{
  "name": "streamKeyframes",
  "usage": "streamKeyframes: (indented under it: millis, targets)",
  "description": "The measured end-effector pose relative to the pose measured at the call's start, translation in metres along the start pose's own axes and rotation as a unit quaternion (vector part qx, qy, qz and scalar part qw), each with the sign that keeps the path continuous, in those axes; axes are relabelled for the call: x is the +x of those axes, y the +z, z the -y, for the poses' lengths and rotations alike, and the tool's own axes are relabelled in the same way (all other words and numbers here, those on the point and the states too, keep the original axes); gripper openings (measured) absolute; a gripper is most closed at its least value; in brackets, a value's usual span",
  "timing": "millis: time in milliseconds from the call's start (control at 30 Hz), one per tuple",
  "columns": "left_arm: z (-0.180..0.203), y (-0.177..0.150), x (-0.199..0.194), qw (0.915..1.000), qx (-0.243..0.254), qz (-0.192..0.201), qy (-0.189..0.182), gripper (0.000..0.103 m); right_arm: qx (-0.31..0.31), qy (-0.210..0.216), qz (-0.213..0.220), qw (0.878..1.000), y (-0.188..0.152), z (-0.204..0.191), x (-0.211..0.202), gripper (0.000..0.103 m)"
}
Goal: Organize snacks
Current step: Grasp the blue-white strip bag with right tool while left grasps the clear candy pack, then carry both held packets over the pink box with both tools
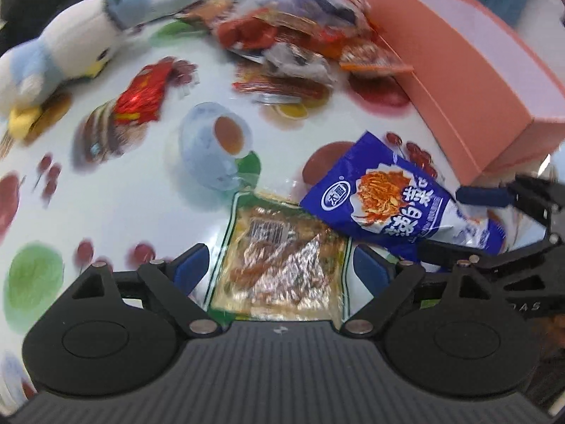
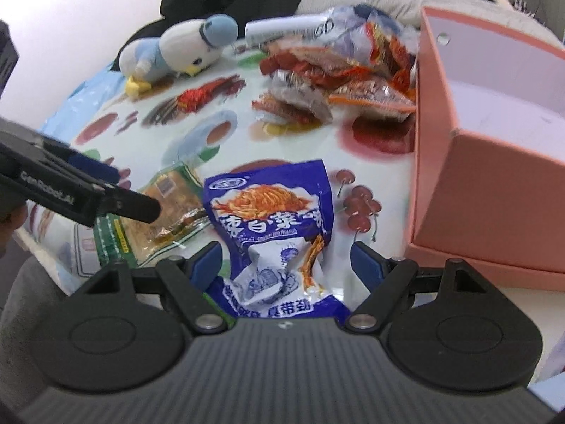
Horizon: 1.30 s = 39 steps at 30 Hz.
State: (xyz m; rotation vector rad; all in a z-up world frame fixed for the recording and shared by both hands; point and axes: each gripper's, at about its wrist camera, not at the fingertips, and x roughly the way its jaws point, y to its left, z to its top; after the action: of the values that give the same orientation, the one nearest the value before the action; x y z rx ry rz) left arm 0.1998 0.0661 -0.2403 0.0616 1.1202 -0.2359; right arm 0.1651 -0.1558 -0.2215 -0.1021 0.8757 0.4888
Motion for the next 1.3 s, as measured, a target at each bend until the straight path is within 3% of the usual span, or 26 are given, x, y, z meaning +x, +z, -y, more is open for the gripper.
streamKeyframes:
  millis: [200, 367, 467, 700, 1000, 1300]
  targets:
    - [0.011, 0.006, 0.026, 0.9975, 0.064, -0.027, 0.01, 0.091, -0.002, 0.01, -0.028, 1.0, 0.005, 0.003, 0.017, 0.08]
    - [0.012, 0.005, 0.036, 0.9971, 0.069, -0.031, 0.001, 0.091, -0.021, 0.007, -0.037, 0.999, 0.008, 0.0, 0.024, 0.078]
    - [0.01, 0.005, 0.038, 0.998, 0.057, -0.027, 0.002, 0.09, -0.04, 0.007, -0.039, 0.998, 0.009, -0.003, 0.028, 0.074]
    - [0.013, 0.005, 0.034, 0.999, 0.039, -0.018, 0.014, 0.076, -0.049, 0.011, -0.042, 0.998, 0.017, -0.006, 0.029, 0.057]
    - [0.015, -0.003, 0.024, 0.9995, 0.017, -0.001, 0.028, 0.063, -0.036, -0.002, -0.03, 0.999, 0.013, -0.011, 0.009, 0.055]
    - [0.009, -0.016, -0.004, 0.9971, -0.071, 0.026, 0.009, 0.063, 0.002, -0.031, -0.006, 1.0, 0.001, -0.008, -0.024, 0.055]
